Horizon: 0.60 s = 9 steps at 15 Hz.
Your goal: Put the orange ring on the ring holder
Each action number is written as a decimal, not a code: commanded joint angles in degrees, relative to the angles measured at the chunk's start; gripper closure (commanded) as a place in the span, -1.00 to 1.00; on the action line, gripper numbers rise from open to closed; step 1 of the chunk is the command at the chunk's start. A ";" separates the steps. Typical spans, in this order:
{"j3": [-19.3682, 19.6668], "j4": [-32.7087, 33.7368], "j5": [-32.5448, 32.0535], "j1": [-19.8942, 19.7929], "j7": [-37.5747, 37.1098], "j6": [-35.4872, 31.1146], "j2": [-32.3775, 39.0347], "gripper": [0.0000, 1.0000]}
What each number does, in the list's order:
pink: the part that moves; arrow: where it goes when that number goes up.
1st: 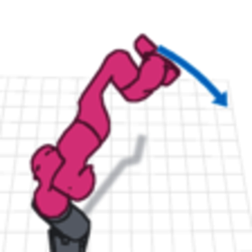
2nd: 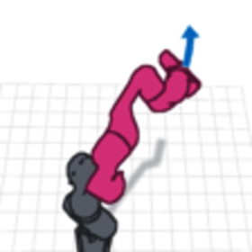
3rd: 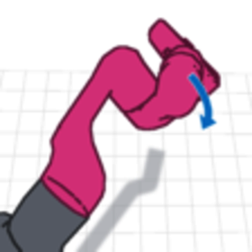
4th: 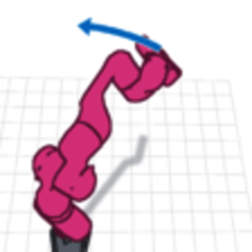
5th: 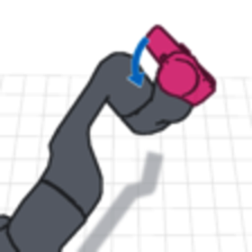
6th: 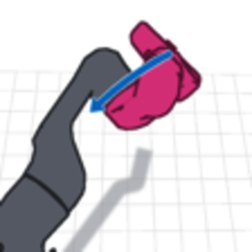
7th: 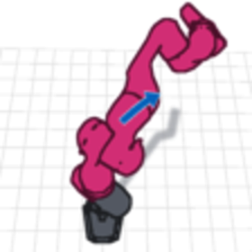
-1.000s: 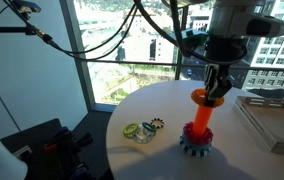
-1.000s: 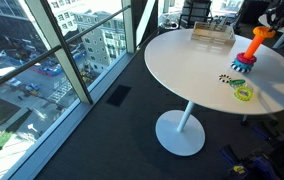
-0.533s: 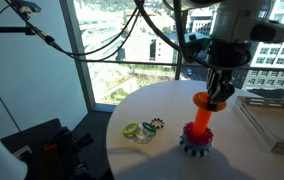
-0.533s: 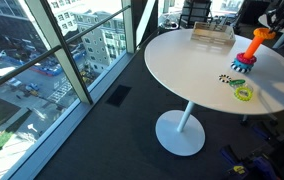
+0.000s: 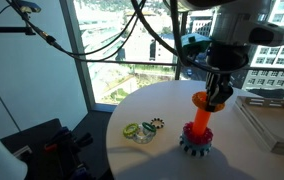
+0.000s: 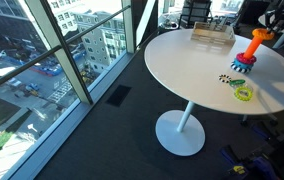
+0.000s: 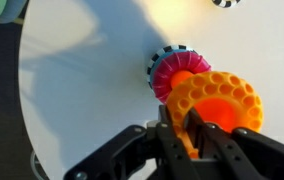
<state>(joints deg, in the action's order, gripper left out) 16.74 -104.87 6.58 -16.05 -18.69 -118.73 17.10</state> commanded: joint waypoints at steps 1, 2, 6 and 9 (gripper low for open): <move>-0.24 2.08 1.32 -0.73 0.47 1.57 1.10 -0.06; -0.24 2.04 1.29 -0.71 0.46 1.54 1.12 -0.20; -0.23 1.93 1.26 -0.73 0.54 1.49 1.20 -0.80; -0.23 1.79 1.40 -0.82 0.71 1.47 1.04 -1.00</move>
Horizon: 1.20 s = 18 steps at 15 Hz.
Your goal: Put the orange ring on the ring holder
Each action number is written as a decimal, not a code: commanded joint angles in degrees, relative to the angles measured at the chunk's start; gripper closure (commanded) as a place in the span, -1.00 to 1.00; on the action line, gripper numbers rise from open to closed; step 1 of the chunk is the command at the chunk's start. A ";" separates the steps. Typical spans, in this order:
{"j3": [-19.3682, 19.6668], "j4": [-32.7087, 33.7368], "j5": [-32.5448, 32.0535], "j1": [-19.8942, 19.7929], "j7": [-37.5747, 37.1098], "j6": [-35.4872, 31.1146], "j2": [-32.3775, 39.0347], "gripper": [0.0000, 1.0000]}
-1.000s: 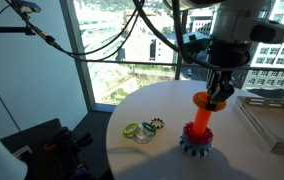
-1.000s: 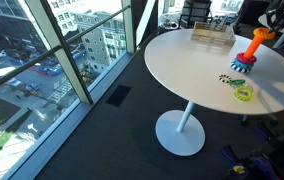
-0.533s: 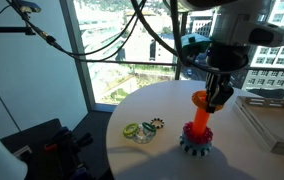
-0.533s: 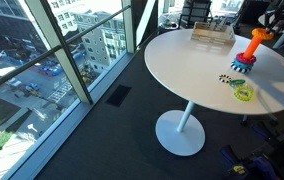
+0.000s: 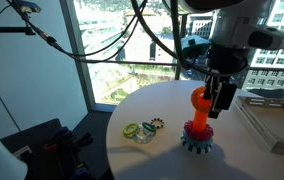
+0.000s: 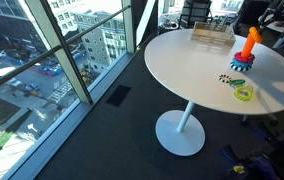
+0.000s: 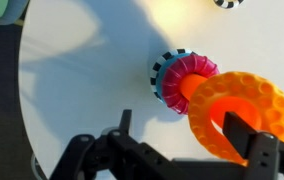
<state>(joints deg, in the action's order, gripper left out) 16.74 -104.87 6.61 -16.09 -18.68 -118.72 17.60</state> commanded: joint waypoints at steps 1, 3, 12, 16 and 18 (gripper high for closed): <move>-0.23 1.72 1.43 -0.82 0.77 1.44 0.45 -1.00; -0.23 1.58 1.57 -0.89 0.89 1.40 0.25 -1.00; -0.68 0.62 1.48 -1.28 5.68 4.33 -1.13 -1.00; -0.71 -0.25 -0.50 -0.61 9.80 8.93 -2.77 -1.00; -0.81 -1.06 -1.77 -0.08 11.03 10.35 -4.11 -1.00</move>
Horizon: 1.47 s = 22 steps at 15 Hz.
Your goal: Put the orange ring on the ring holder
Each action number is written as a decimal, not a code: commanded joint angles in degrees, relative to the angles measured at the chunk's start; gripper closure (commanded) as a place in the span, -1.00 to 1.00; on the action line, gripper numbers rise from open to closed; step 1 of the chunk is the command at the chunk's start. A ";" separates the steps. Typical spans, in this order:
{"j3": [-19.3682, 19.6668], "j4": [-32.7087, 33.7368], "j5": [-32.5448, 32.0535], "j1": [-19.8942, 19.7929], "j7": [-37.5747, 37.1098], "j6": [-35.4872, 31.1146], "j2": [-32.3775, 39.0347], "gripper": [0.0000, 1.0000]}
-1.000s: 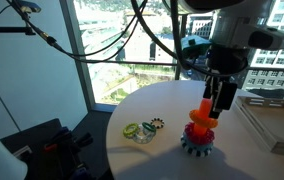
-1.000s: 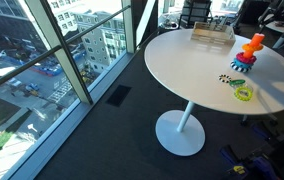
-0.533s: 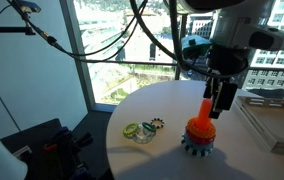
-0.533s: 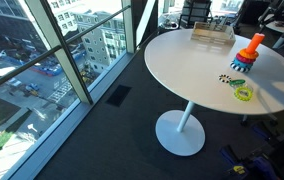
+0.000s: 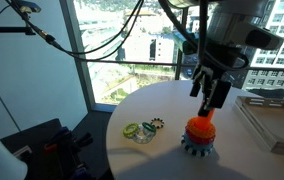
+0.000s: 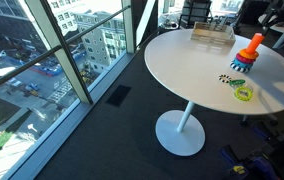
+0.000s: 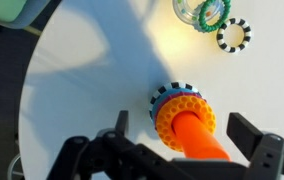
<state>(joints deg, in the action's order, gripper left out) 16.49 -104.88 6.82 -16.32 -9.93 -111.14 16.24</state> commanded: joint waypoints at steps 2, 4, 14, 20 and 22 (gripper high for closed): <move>-0.71 -1.82 -3.56 0.73 2.81 3.76 -4.11 -1.00; -0.96 -3.16 -5.94 1.60 2.19 4.25 -5.98 -1.00; -3.96 -18.52 -17.52 5.67 -0.10 4.56 -21.44 -1.00; -6.09 -26.93 -16.84 5.67 0.89 6.72 -32.36 -1.00; -6.78 -29.42 -16.29 5.69 0.76 6.89 -36.04 -1.00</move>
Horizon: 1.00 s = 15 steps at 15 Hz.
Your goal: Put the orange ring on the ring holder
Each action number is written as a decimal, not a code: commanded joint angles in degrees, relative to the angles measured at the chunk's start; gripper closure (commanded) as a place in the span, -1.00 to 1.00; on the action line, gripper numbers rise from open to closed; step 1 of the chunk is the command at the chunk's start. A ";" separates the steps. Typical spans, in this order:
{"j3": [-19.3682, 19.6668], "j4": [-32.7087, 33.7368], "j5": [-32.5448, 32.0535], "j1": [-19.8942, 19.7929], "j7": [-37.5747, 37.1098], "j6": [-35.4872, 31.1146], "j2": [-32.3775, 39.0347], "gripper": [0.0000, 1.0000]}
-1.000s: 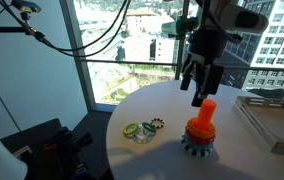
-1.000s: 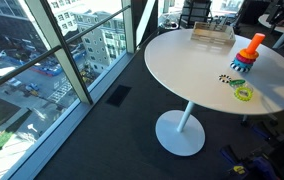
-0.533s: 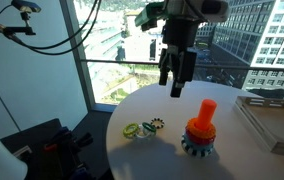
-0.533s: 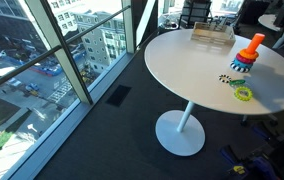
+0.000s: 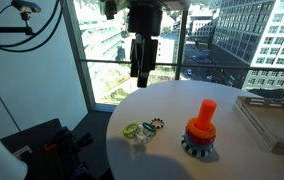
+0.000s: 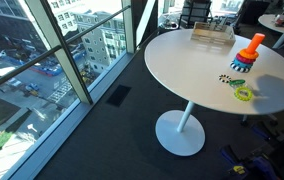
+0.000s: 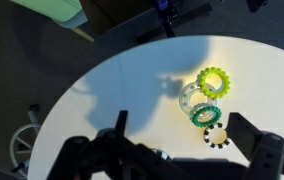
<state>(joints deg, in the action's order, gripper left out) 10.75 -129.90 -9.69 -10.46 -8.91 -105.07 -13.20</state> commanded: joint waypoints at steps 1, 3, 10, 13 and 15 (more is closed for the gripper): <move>-1.38 -5.48 0.37 -0.18 -0.39 0.84 -8.28 -1.00; -2.16 -7.59 0.77 -0.07 -0.47 0.66 -11.71 -1.00; -5.28 -12.78 3.76 1.53 0.05 0.62 -20.54 -1.00; -5.78 -12.21 3.71 1.38 0.16 0.32 -19.34 -1.00; -6.08 -12.54 3.79 1.52 0.13 0.32 -19.59 -1.00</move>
<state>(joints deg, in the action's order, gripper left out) 4.88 -142.53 -6.01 -8.70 -8.91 -104.84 -32.83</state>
